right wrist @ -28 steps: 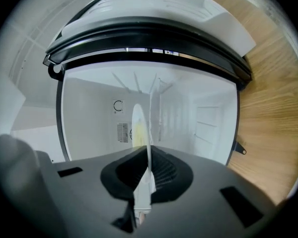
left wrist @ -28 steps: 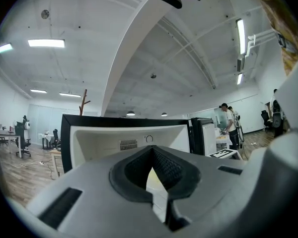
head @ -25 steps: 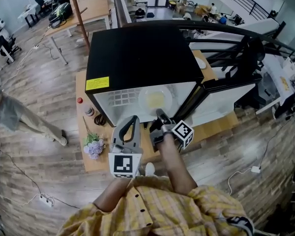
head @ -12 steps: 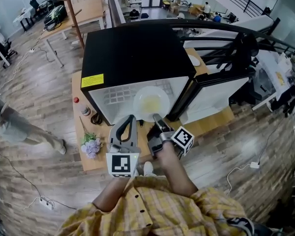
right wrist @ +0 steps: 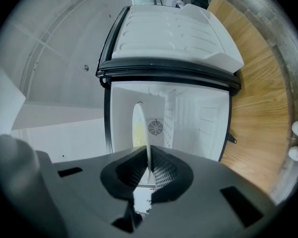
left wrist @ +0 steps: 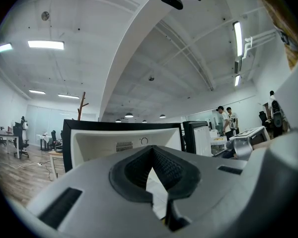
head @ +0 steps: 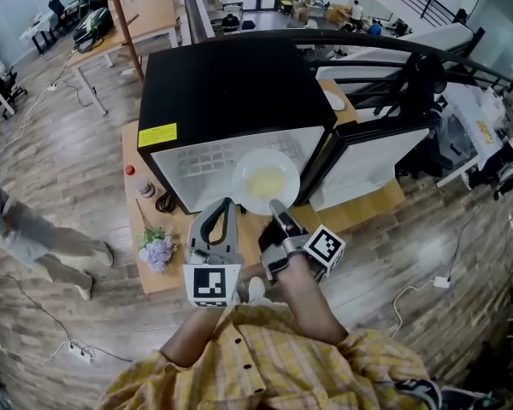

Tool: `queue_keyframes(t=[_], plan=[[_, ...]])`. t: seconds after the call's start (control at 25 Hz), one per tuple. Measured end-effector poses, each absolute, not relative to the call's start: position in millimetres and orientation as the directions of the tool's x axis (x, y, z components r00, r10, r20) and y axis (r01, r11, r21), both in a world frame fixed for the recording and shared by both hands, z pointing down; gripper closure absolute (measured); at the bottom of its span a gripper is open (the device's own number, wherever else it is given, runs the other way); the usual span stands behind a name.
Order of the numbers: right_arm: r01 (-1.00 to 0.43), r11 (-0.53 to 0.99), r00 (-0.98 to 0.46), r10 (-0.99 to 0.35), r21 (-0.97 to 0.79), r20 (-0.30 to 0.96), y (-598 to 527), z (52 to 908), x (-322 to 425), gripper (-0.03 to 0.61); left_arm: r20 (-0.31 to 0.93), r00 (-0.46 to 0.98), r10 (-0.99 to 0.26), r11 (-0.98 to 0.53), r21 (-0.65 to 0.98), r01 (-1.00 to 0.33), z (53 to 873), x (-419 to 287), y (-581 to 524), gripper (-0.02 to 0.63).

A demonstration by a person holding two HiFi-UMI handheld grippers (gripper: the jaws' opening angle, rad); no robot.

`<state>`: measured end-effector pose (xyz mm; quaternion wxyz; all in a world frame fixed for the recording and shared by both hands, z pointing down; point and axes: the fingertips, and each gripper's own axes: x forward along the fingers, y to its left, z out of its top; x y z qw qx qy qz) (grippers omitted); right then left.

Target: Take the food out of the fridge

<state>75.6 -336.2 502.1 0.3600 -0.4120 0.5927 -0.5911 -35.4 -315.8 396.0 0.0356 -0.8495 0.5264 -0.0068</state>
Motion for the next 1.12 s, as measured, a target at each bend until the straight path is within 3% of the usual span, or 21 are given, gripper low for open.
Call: queue_keyframes(t=[1.12], plan=[[-0.062, -0.056, -0.439, -0.895, -0.997, 0.077, -283.2, 486.5, 57.6, 0.56, -0.025, 0.451, -0.892, -0.448, -0.069, -0.891, 397.3, -49.6, -304.1, 0.606]])
